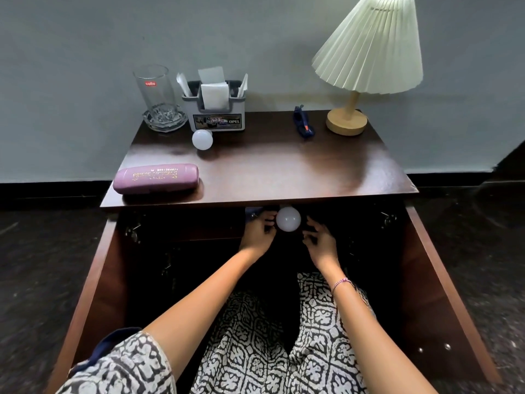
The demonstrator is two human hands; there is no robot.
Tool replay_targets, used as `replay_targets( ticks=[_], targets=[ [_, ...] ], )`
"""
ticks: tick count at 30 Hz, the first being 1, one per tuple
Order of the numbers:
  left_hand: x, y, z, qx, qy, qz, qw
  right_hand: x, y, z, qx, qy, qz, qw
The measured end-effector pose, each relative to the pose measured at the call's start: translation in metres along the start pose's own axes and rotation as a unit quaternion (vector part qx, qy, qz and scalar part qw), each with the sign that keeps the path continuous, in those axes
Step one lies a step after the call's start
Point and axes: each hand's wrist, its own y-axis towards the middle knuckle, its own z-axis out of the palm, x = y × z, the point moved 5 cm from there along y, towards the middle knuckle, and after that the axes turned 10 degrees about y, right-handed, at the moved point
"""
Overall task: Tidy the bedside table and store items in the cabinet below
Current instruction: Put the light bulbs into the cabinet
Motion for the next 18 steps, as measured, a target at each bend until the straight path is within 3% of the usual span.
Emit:
replay_targets(
  ticks=[8,18],
  targets=[
    [0.002,-0.022,0.02,0.015,-0.026,-0.065,0.997,0.004,-0.027,0.001,0.055,-0.045,-0.077,0.994],
    [-0.013,-0.015,0.023,0.035,-0.019,-0.077,0.996,0.004,-0.009,0.006,0.09,-0.074,-0.02,0.993]
  ],
)
